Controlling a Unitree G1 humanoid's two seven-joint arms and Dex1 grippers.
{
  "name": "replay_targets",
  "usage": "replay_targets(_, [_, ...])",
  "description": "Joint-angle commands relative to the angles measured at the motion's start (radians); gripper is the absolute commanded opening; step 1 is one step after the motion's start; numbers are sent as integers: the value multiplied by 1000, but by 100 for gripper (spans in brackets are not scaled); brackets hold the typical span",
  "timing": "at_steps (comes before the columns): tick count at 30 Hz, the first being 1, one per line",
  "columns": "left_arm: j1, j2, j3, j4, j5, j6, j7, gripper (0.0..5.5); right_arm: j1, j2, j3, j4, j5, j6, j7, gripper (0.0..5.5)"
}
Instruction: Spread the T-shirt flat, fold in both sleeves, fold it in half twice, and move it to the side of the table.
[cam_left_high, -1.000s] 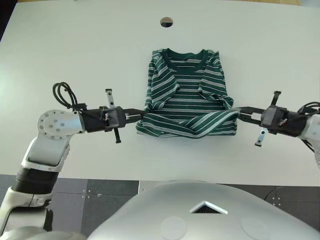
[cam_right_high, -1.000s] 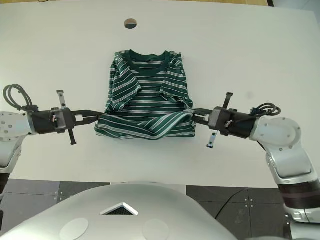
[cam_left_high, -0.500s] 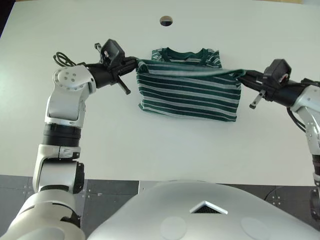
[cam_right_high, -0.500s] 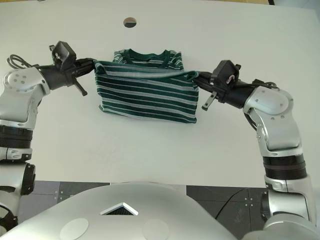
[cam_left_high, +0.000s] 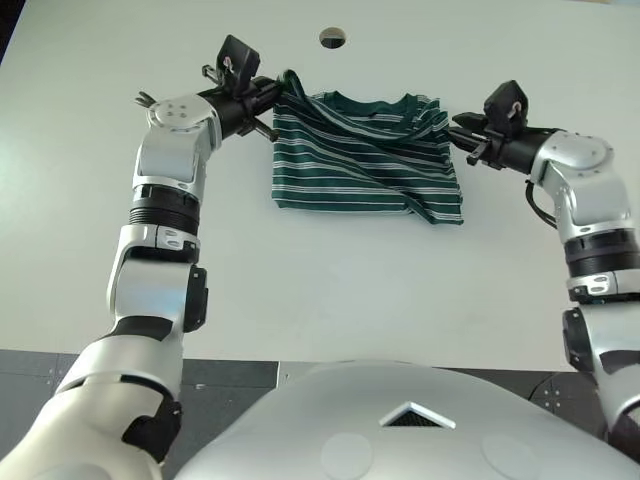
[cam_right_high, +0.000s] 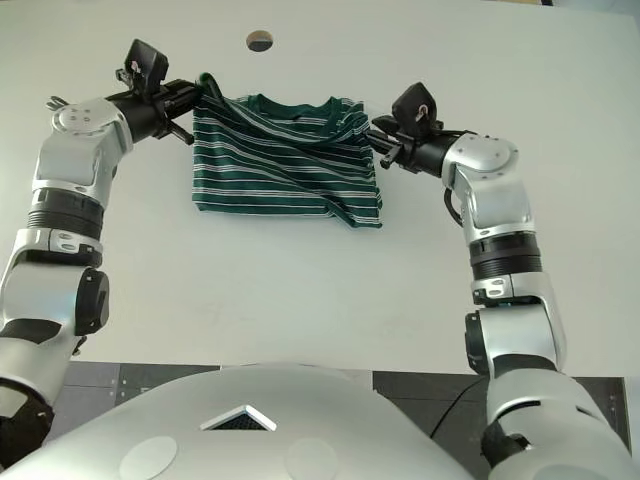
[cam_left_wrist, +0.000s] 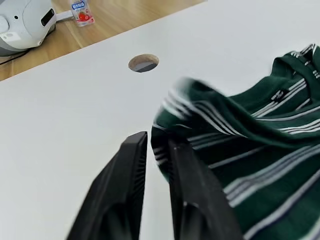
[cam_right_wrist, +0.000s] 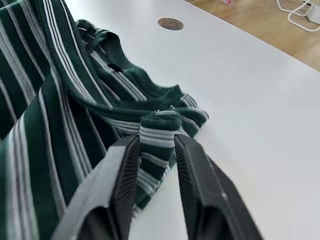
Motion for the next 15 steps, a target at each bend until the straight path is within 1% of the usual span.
replay_targets(1, [-47,-28,1,84,52,-55,67,107,-84,27,-73,155,-33,-67,-119,204])
replay_targets(4, [-61,-26,5,158,87,-90,125,107,-89,18,-93,180,-55,-149,-140,244])
replay_targets(8, [-75,-15,36,199,96,-137,167,107,-50,12,-57,125,-113,-252,-119,250])
replay_targets(9, [-60,-15,40,158,89,-167,155,107,-41,9,-39,113,-139,-283,-118,231])
replay_targets(10, [-42,-16,41,112,84,-193,138,89,-34,9,-25,105,-159,-305,-116,220])
replay_targets(12, [22,-24,25,-35,68,-214,87,59,-28,9,9,99,-212,-361,-125,180])
replay_targets(15, [145,-44,-27,-305,55,-171,34,18,-38,19,55,125,-286,-422,-148,132])
